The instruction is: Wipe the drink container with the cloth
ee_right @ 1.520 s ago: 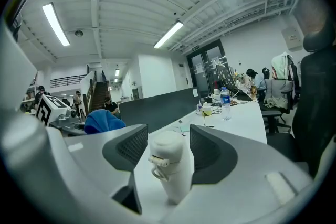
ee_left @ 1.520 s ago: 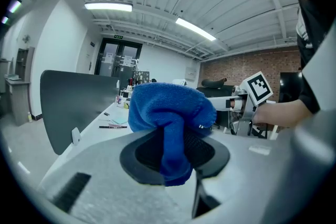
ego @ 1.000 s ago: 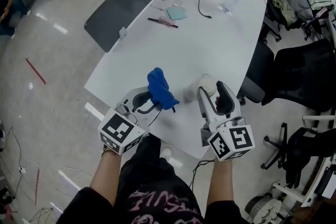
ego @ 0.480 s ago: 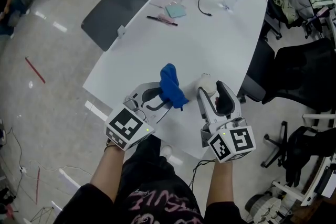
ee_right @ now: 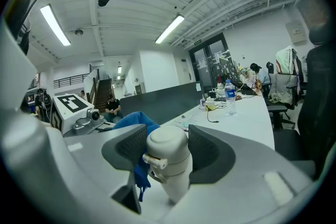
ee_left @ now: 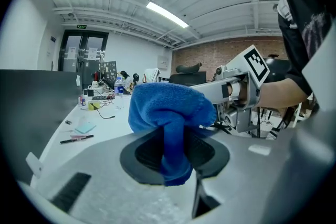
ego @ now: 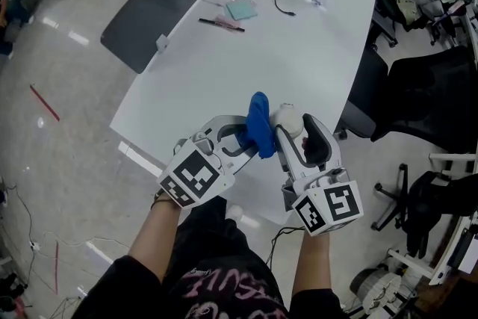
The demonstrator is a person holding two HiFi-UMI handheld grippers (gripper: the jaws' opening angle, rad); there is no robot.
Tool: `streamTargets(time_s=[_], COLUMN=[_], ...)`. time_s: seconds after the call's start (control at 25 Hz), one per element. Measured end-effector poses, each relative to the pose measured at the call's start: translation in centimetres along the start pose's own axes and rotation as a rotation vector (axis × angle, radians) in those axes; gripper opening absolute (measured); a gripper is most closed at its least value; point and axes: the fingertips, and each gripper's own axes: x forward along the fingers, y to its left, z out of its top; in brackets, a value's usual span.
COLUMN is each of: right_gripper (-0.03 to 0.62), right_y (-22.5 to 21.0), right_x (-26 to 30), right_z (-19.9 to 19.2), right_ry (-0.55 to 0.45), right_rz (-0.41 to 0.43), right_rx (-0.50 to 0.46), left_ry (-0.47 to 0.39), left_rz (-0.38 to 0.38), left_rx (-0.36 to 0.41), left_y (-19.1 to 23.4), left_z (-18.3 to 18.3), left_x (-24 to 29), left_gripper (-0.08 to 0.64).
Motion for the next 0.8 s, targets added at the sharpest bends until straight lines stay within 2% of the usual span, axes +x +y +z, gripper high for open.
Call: streamTargets(time_s=[0.12, 0.32, 0.8], right_gripper=[0.256, 0.256, 0.259], right_y=[0.0, -0.2, -0.2], right_x=[0.1, 0.1, 0.5], right_z=[0.0, -0.1, 0.0], right_ry=[0.004, 0.002, 0.005], right_rz=[0.0, -0.001, 0.002], right_rx=[-0.007, -0.006, -0.012], left_ry=[0.011, 0.0, 0.061], left_rz=[-0.027, -0.061, -0.078], left_rx=[0.015, -0.011, -0.047], left_y=[-0.1, -0.1, 0.6], left_z=[-0.2, -0.4, -3.7], left_x=[0.7, 1.1, 2.4], left_gripper=[0.094, 0.095, 0.095])
